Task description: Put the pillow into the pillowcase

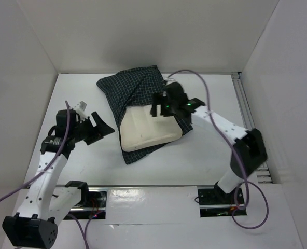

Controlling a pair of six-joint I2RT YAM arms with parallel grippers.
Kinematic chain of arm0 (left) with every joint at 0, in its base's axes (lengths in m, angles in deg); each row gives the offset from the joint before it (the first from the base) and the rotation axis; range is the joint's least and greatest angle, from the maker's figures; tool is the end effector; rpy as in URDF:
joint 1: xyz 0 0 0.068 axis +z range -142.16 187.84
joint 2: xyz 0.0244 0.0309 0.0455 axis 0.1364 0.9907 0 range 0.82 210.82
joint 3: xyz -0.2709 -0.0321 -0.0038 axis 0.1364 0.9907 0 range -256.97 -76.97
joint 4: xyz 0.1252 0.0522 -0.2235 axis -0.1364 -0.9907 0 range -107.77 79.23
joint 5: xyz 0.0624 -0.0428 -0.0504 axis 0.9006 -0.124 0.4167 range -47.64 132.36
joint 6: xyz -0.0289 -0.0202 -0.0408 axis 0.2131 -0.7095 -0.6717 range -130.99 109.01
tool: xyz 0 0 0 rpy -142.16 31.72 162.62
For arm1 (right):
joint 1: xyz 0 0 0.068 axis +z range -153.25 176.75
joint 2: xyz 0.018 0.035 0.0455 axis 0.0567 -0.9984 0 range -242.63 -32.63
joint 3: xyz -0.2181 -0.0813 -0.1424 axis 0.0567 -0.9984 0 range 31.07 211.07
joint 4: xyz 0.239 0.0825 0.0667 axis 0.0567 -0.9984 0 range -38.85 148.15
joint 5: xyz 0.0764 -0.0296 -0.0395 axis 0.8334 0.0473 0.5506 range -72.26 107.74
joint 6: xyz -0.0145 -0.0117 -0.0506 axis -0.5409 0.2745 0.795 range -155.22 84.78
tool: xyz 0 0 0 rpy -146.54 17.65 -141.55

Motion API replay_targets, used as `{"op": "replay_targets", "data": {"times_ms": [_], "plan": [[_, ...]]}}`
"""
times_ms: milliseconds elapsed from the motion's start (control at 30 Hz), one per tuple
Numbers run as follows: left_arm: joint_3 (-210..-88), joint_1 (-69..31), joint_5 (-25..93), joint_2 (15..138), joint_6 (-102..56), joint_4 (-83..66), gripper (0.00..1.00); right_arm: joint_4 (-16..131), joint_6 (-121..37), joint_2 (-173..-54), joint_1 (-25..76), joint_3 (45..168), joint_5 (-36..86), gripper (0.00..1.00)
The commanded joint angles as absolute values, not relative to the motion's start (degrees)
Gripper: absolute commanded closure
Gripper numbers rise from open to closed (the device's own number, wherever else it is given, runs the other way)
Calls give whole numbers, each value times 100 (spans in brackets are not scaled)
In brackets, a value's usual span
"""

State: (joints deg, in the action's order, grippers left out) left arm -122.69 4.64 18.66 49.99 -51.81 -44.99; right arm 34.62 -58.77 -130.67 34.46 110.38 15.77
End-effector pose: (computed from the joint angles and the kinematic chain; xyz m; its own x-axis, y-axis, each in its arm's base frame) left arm 0.1788 -0.0242 0.2933 -0.7029 -0.5601 -0.4385 -0.1197 0.7007 -0.7033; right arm 0.3087 0.2372 0.2794 -0.7239 -0.0549 -0.6878 -0.3293 0.9034 0.2745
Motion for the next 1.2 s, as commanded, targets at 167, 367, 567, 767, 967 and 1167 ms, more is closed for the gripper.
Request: {"op": "replay_targets", "data": {"times_ms": [167, 367, 567, 767, 967, 1167], "plan": [[-13699, -278, 2933, 6154, -4905, -4901, 26, 4470, -5835, -12490, 1635, 9506, 2415, 7], [-14903, -1253, 3795, 7532, -4853, -5357, 22, 5048, -5895, -12967, 2229, 9173, 3583, 82], [-15501, -2360, 4507, 8589, -4641, -5822, 13, 4638, -5746, -12230, 2884, 8866, 3208, 66], [-15827, -3083, 5491, 9311, -4581, -5824, 0, 4462, -5553, -11674, 2268, 8592, 3039, 3], [-16152, -3259, 6222, 9935, -4422, -6044, 0, 4760, -5543, -12193, 2329, 8689, 3557, 1], [-16152, -3259, 6204, 10522, -4263, -5736, 0, 5269, -5675, -12808, 2557, 8688, 3918, 4]]}}
